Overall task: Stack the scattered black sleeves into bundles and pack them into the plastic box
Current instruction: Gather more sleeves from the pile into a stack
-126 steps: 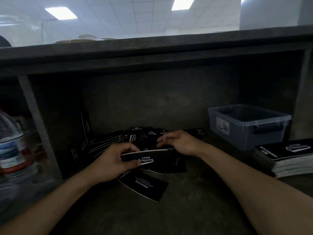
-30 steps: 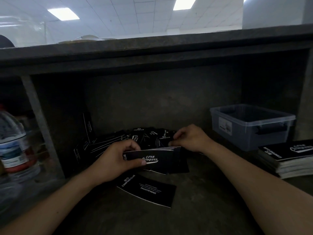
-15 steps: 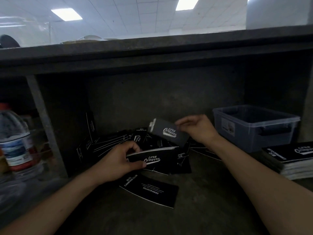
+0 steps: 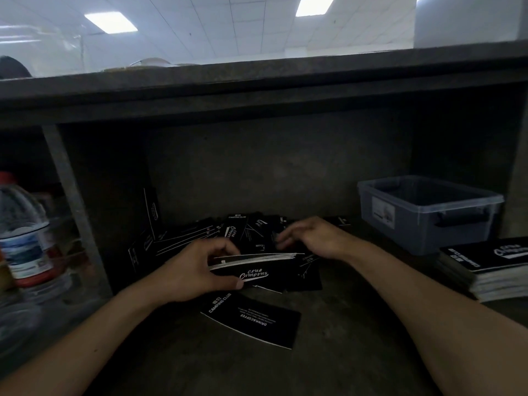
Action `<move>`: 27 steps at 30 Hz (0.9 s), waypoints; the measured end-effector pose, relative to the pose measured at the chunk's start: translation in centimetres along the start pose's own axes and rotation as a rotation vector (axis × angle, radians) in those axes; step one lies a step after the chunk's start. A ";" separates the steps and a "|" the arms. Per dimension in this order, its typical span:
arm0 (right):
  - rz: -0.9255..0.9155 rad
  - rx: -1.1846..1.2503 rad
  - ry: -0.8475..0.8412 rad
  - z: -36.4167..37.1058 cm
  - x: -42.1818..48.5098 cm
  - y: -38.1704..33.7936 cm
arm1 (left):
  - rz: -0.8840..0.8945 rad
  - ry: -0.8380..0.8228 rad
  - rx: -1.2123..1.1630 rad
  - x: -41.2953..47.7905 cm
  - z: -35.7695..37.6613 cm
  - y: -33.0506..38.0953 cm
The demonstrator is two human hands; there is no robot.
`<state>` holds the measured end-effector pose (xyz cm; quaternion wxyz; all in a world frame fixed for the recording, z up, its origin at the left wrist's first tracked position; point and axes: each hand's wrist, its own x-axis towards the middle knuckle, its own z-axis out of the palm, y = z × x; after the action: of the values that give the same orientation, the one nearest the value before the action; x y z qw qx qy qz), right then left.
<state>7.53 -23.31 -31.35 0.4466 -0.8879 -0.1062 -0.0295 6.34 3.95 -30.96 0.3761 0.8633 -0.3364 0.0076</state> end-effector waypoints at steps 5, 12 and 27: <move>0.018 -0.390 0.320 -1.5 0.0 0.8 | 0.036 -0.038 -0.002 -0.2 0.1 0.4; 0.121 -0.503 0.104 -1.8 0.0 1.1 | 0.053 -0.050 0.016 -0.1 0.4 0.0; 0.208 -0.667 -0.091 -3.3 -1.6 -0.2 | 0.023 -0.042 -0.005 0.0 0.5 -0.2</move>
<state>6.02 -26.12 -29.40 0.1277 -0.9914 -0.0194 0.0226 6.36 3.76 -31.46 0.3711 0.8583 -0.3542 -0.0074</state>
